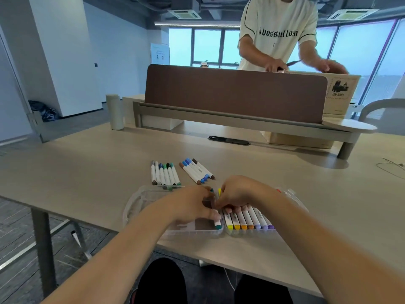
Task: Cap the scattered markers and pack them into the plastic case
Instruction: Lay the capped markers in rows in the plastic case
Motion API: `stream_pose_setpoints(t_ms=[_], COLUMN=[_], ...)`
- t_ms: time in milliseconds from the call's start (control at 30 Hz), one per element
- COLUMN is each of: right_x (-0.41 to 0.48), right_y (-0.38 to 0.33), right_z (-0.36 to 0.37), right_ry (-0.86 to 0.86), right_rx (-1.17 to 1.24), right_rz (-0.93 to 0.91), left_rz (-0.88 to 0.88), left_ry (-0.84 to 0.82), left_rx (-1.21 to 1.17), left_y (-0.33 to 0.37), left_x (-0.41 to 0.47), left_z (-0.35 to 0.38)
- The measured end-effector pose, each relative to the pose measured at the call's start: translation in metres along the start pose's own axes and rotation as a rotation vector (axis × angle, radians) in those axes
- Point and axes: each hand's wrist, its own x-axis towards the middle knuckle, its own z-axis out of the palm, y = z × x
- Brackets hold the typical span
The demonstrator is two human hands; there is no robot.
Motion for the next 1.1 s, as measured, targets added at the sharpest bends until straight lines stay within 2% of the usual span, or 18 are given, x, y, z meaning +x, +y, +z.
stream_pose_setpoints(t_ms=[267, 400, 467, 600, 667, 900, 1100], right_x=[0.008, 0.012, 0.014, 0.028, 0.043, 0.091, 0.123], right_y=[-0.003, -0.007, -0.010, -0.025, -0.037, -0.093, -0.126], right_z=[-0.002, -0.006, -0.008, -0.008, -0.009, -0.010, -0.009], right_ry=[-0.011, -0.069, -0.050, 0.181, 0.237, 0.301, 0.302], right_rx=[-0.062, -0.067, -0.068, -0.090, -0.040, -0.005, -0.150], right_rz=[-0.013, 0.002, 0.007, -0.056, -0.088, -0.153, -0.134], left_rz=[-0.026, -0.022, -0.018, -0.122, -0.174, -0.225, -0.258], left_ry=[-0.001, -0.013, 0.051, 0.353, 0.458, 0.591, 0.633], left_rx=[0.044, 0.039, -0.017, -0.112, -0.217, -0.394, -0.441], left_y=[0.004, 0.001, -0.001, -0.021, -0.037, -0.081, -0.107], left_x=[0.004, 0.005, 0.004, 0.006, 0.008, 0.003, 0.008], left_z=[-0.002, -0.001, -0.006, -0.025, -0.038, -0.077, -0.080])
